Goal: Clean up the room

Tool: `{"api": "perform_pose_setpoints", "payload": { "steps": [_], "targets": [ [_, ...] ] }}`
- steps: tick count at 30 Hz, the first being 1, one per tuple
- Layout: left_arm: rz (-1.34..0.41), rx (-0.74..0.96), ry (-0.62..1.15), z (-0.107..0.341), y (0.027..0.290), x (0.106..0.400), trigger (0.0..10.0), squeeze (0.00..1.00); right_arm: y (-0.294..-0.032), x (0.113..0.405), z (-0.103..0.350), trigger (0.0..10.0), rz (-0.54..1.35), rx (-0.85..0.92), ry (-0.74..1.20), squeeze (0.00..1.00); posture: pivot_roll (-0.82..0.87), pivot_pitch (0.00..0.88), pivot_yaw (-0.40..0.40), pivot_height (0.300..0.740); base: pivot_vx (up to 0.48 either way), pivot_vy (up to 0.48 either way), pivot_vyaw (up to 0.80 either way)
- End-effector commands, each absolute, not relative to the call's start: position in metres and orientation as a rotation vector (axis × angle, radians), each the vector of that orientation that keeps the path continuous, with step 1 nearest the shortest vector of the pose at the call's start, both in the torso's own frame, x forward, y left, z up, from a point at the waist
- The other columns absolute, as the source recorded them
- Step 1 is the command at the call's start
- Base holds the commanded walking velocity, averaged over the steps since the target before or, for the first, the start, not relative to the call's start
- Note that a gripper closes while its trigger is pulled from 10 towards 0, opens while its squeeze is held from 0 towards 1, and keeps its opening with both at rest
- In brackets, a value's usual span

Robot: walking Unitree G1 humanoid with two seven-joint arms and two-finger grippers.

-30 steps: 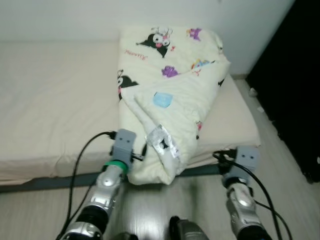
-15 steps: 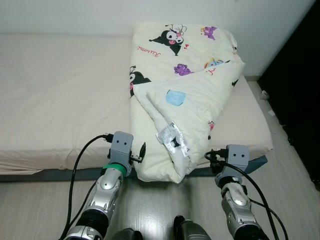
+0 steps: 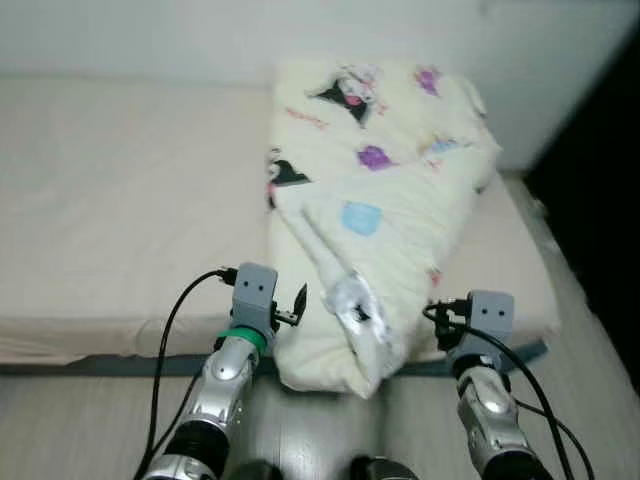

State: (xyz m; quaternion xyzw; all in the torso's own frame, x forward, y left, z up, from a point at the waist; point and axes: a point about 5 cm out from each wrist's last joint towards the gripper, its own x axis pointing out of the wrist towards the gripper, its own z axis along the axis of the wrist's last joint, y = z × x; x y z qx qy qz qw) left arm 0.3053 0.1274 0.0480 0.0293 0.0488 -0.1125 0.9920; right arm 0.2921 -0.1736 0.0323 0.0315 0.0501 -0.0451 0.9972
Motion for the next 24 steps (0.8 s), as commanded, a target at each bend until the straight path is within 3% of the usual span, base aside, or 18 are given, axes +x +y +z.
{"api": "perform_pose_setpoints", "payload": {
  "steps": [1,24],
  "targets": [
    [-0.243,0.043,0.093,0.0465,0.12,0.3032,10.0,0.0,-0.1825,0.2816,0.0197,10.0,-0.118,0.057,0.157,0.0,-0.02,0.127,0.039,0.74,0.0,0.0,0.0],
    [-0.326,0.078,0.093,0.0445,0.1147,0.3,10.0,0.0,-0.1774,0.2784,0.015,10.0,-0.113,0.069,0.176,0.0,-0.02,0.116,0.046,0.74,0.0,0.0,0.0]
  ]
}}
